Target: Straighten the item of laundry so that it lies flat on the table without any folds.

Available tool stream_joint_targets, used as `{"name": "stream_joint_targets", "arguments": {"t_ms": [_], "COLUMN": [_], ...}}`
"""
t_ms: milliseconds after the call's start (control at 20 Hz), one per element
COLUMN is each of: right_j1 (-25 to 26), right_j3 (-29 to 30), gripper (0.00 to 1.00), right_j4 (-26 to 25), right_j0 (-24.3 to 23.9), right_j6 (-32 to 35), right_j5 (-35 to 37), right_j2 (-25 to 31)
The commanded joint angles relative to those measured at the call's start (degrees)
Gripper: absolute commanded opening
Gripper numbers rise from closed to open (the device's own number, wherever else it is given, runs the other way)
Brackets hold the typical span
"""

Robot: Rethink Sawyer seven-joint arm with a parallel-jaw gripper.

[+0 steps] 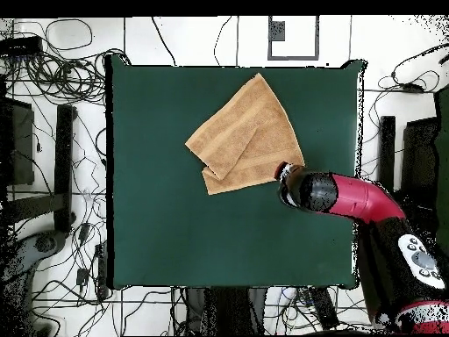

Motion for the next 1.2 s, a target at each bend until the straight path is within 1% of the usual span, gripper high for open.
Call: {"name": "stream_joint_targets", "arguments": {"t_ms": [50, 200, 400, 600, 900, 1200], "right_j1": [2.89, 4.66, 7.08, 7.75, 9.46, 11.34], "right_j3": [2.82, 2.99, 1.86, 2.2, 2.48, 1.3], "gripper": [0.0, 0.0, 0.0, 0.0, 0.0, 0.0], "right_j4": [3.39, 3.35, 3.76, 3.92, 4.01, 3.19], "right_j0": [2.02, 1.85, 1.33, 0.93, -2.06, -2.31], "right_j6": [3.9, 4.34, 3.27, 3.09, 1.81, 2.21], "right_j5": [-3.46, -7.27, -8.65, -10.1, -12.4, -13.78], "right_j2": [6.36, 7.06, 8.25, 8.93, 12.99, 13.77]}}
